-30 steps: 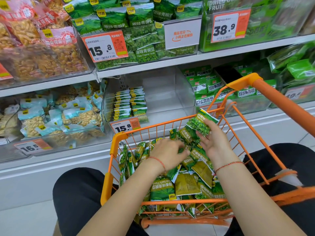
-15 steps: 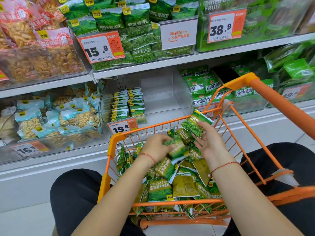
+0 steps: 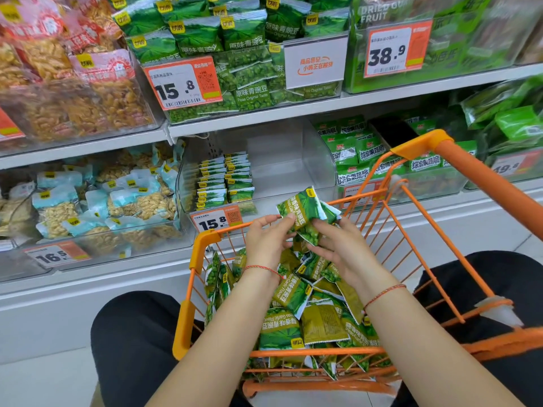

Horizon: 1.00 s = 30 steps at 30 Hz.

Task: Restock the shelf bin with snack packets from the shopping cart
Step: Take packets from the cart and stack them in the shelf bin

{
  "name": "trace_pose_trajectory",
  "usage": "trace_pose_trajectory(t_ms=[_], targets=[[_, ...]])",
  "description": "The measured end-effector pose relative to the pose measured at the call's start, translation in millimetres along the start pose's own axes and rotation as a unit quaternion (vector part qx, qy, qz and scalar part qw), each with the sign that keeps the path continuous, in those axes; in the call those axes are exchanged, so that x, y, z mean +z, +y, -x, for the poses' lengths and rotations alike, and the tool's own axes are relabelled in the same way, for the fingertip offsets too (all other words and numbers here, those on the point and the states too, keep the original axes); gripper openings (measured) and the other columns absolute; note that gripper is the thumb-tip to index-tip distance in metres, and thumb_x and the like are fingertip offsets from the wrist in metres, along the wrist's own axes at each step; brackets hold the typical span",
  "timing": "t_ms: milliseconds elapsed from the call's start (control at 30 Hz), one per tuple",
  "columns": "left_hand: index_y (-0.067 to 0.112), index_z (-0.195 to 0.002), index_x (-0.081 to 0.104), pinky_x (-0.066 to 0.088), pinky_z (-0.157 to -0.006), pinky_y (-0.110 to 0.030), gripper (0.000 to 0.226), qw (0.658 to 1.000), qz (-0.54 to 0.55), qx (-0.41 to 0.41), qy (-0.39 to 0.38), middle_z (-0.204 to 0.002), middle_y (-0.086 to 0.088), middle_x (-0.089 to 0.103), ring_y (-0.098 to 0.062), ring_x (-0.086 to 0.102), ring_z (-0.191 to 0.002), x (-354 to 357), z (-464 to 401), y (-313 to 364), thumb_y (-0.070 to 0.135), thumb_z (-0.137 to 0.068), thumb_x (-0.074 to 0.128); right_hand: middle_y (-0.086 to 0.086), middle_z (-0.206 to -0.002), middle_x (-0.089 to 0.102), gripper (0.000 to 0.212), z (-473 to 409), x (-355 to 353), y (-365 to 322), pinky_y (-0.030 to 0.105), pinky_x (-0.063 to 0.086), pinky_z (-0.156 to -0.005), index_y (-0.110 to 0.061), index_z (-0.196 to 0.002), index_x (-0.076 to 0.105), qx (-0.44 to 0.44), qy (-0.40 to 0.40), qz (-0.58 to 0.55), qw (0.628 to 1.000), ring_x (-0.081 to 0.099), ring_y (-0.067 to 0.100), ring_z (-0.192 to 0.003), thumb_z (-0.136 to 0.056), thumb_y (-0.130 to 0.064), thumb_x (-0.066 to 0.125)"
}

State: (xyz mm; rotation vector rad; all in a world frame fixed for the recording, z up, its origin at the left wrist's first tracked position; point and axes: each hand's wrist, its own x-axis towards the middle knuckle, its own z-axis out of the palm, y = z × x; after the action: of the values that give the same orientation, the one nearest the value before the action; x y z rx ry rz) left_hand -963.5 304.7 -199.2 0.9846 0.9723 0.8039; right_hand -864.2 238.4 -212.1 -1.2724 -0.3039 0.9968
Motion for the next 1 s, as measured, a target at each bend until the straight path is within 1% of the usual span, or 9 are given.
trace_pose_trajectory(t_ms=[100, 200, 367, 433, 500, 600, 700, 867, 1000], targets=[[0.02, -0.121, 0.038, 0.053, -0.05, -0.019, 0.046, 0.998, -0.043, 0.027, -0.027, -0.086, -0.01, 0.062, -0.008, 0.06, -0.046, 2, 2, 3, 0.007, -0.087, 0.065, 0.009, -0.113, 0.062, 0.031, -1, -1, 0, 0.031, 0.059, -0.07, -0.008, -0.122, 0.051, 0.012, -0.012, -0.028, 0.999, 0.063, 0.024, -0.094, -0.092, -0.012, 0.06], [0.026, -0.114, 0.046, 0.054, -0.054, -0.023, 0.034, 0.986, -0.147, 0.058, -0.053, -0.08, -0.001, 0.062, -0.005, 0.061, -0.046, 2, 5, 8, 0.014, -0.088, 0.064, 0.011, -0.117, 0.063, 0.027, -1, 1, 0, 0.033, 0.059, -0.074, -0.008, -0.121, 0.05, 0.016, -0.034, -0.038, 0.999, 0.066, 0.025, -0.096, -0.095, -0.013, 0.055], [0.04, -0.08, 0.057, 0.05, -0.062, -0.028, 0.013, 0.948, -0.273, 0.158, -0.032, -0.07, 0.01, 0.062, -0.008, 0.058, -0.061, -7, 5, 5, 0.035, -0.086, 0.067, 0.01, -0.145, 0.042, 0.063, 0, 2, -1, 0.037, 0.057, -0.082, -0.012, -0.142, 0.036, 0.019, -0.038, -0.053, 0.998, 0.046, 0.033, -0.127, -0.09, -0.037, 0.06], [0.044, -0.077, 0.06, 0.045, -0.067, -0.021, 0.01, 0.931, -0.315, 0.183, -0.026, -0.074, 0.018, 0.058, 0.002, 0.053, -0.068, -10, 4, 3, 0.043, -0.084, 0.066, 0.012, -0.144, 0.042, 0.073, 1, 1, 0, 0.035, 0.057, -0.082, -0.01, -0.145, 0.032, 0.002, -0.043, -0.022, 0.999, 0.046, 0.032, -0.126, -0.085, -0.034, 0.066], [0.04, -0.09, 0.068, 0.047, -0.084, -0.024, 0.015, 0.918, -0.35, 0.184, -0.011, -0.091, 0.016, 0.06, -0.002, 0.055, -0.087, -12, 2, 1, 0.051, -0.082, 0.063, 0.009, -0.133, 0.051, 0.065, 0, -1, 1, 0.031, 0.057, -0.077, -0.006, -0.137, 0.039, -0.017, -0.051, 0.011, 0.999, 0.056, 0.022, -0.111, -0.083, -0.021, 0.07], [0.036, -0.085, 0.069, 0.051, -0.09, -0.037, 0.014, 0.962, -0.246, 0.103, -0.055, -0.097, 0.006, 0.068, -0.018, 0.061, -0.103, -12, 2, 6, 0.034, -0.092, 0.057, 0.009, -0.117, 0.063, 0.029, 1, -1, -1, 0.03, 0.057, -0.076, -0.018, -0.109, 0.055, -0.029, -0.079, 0.026, 0.996, 0.064, 0.014, -0.095, -0.084, -0.011, 0.068], [0.02, -0.095, 0.068, 0.054, -0.085, -0.025, 0.016, 0.991, -0.096, 0.008, -0.096, -0.104, -0.006, 0.069, -0.022, 0.064, -0.103, -14, 5, 8, 0.016, -0.096, 0.053, 0.008, -0.114, 0.067, 0.029, 2, -1, 1, 0.029, 0.057, -0.076, -0.014, -0.111, 0.056, -0.037, -0.102, 0.042, 0.993, 0.068, 0.017, -0.098, -0.085, -0.008, 0.067], [0.019, -0.09, 0.069, 0.054, -0.076, -0.016, 0.016, 0.992, -0.059, 0.067, -0.084, -0.089, 0.004, 0.072, -0.009, 0.067, -0.087, -25, 2, 11, 0.011, -0.094, 0.055, 0.007, -0.112, 0.068, 0.04, -2, 14, -2, 0.03, 0.058, -0.076, -0.01, -0.118, 0.055, -0.044, -0.12, 0.06, 0.99, 0.068, 0.016, -0.099, -0.082, -0.012, 0.071], [0.018, -0.093, 0.069, 0.051, -0.084, -0.026, 0.018, 0.988, -0.086, 0.115, -0.059, -0.086, 0.0, 0.067, -0.014, 0.06, -0.087, -32, -15, 26, 0.006, -0.093, 0.055, 0.005, -0.107, 0.07, 0.042, -20, 42, -15, 0.032, 0.058, -0.075, -0.014, -0.114, 0.057, -0.081, -0.108, 0.117, 0.984, 0.068, 0.015, -0.095, -0.077, -0.02, 0.077]])
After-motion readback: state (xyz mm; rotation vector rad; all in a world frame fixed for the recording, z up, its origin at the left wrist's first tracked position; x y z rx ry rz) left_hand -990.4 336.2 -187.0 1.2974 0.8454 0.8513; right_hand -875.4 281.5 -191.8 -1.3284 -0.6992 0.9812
